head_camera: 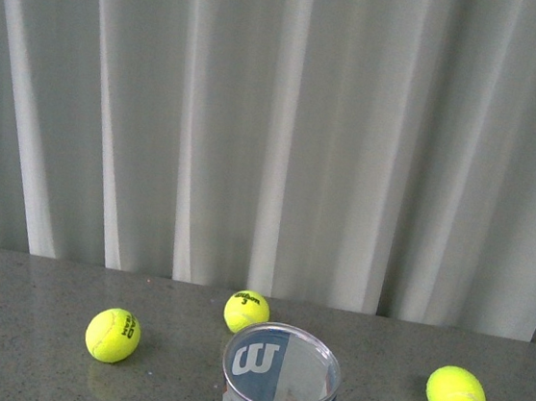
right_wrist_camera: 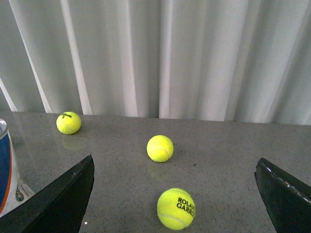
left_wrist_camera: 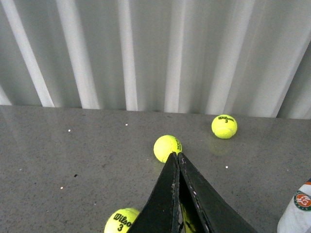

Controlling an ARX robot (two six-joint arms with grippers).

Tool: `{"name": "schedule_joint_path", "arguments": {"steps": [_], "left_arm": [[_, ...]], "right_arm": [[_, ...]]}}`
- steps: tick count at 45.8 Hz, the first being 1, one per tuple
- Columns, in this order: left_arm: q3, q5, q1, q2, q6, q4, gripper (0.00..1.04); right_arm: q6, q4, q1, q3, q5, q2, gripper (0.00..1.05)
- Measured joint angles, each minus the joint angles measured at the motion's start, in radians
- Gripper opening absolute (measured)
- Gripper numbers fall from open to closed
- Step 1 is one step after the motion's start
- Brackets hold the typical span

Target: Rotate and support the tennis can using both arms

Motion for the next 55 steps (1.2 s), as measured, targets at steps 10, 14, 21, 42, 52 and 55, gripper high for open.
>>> {"name": "schedule_joint_path", "arguments": {"steps": [10, 14, 21, 42, 52, 55], "left_arm": [[-0.059, 0.091, 0.08, -0.122, 0.0, -0.068, 0.04], [-0.073, 0.124, 0.12, -0.166, 0.0, -0.095, 0.04], [-0.096, 0.124, 0.134, -0.243, 0.0, -0.149, 0.04], [-0.119, 0.128, 0.134, -0.455, 0.001, -0.305, 0.04], [-0.119, 0.128, 0.134, -0.54, 0.001, -0.388, 0.04], [-0.119, 0.128, 0.134, -0.56, 0.001, -0.408, 0.04]], "right_arm": [[0.0, 0.0, 0.0, 0.0, 0.0, 0.0, 0.98], [0.0, 0.0, 0.0, 0.0, 0.0, 0.0, 0.98], [0.0, 0.0, 0.0, 0.0, 0.0, 0.0, 0.98], [0.0, 0.0, 0.0, 0.0, 0.0, 0.0, 0.98], [0.0, 0.0, 0.0, 0.0, 0.0, 0.0, 0.98], [0.0, 0.0, 0.0, 0.0, 0.0, 0.0, 0.98]]}}
